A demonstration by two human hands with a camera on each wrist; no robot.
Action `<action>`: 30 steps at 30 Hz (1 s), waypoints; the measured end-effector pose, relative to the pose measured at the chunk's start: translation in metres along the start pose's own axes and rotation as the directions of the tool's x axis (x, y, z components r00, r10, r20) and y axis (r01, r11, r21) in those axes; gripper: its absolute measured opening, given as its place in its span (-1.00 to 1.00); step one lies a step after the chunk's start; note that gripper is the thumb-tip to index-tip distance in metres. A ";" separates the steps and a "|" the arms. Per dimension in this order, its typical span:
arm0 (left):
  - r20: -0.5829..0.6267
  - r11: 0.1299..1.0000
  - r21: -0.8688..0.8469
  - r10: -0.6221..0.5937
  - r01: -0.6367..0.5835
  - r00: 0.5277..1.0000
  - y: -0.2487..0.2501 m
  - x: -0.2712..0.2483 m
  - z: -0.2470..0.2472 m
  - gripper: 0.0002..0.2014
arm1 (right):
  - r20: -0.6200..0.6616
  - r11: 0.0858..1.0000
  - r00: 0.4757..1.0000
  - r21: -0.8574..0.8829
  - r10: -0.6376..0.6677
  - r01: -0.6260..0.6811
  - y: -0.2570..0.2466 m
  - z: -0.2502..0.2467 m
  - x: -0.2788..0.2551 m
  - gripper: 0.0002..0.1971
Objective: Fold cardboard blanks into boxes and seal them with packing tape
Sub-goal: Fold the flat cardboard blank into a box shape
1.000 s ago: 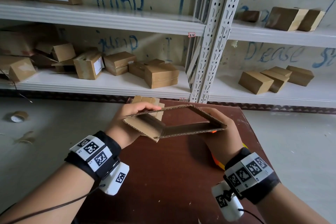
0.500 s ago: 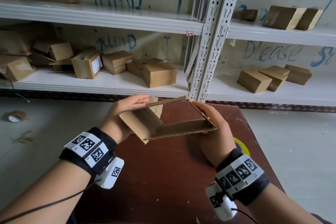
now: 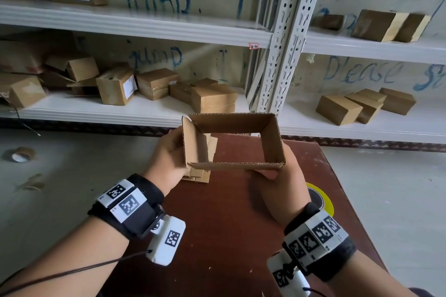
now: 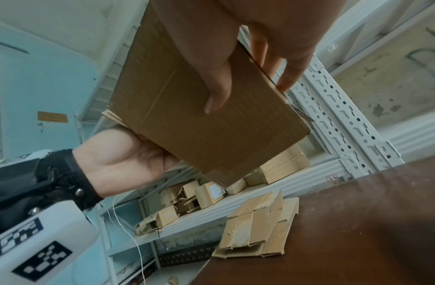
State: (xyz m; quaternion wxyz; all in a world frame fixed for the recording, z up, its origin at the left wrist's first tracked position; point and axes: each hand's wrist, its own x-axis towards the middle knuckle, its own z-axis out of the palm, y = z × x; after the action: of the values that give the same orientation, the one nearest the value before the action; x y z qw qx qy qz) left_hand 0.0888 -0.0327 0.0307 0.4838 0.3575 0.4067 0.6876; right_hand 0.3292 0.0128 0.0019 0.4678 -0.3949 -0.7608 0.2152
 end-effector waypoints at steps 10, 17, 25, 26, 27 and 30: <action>-0.023 0.953 -0.300 0.039 -0.044 0.999 -0.003 -0.012 0.019 -0.66 | 0.125 0.998 0.992 -0.043 -0.029 0.034 0.001 0.000 -0.001 -0.11; -0.161 0.963 -0.263 0.012 -0.055 0.987 -0.008 -0.025 0.022 -0.79 | 0.147 0.981 0.982 0.140 0.116 -0.136 -0.007 -0.002 -0.016 -0.03; -0.157 0.969 -0.217 0.082 -0.115 0.984 -0.002 -0.040 0.026 -0.59 | 0.322 0.975 0.946 0.197 0.037 -0.106 -0.026 -0.011 -0.040 0.18; -0.155 0.977 -0.186 0.077 -0.106 0.985 -0.001 -0.040 0.027 -0.58 | 0.324 0.968 0.944 0.209 0.067 -0.141 -0.025 -0.011 -0.039 0.18; -0.148 0.984 -0.149 0.080 -0.103 0.986 0.000 -0.040 0.027 -0.59 | 0.326 0.953 0.942 0.252 0.078 -0.166 -0.027 -0.011 -0.038 0.16; -0.137 0.986 -0.155 0.045 -0.067 0.990 -0.003 -0.040 0.027 -0.36 | 0.271 0.901 0.961 0.403 0.051 -0.162 -0.036 -0.014 -0.031 0.15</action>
State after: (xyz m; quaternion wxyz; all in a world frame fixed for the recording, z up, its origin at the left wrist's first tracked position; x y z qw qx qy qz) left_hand 0.1250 -0.0641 0.0349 0.4631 0.2825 0.3716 0.7534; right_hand 0.3351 -0.0338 0.0172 0.4284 -0.2951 -0.7268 0.4484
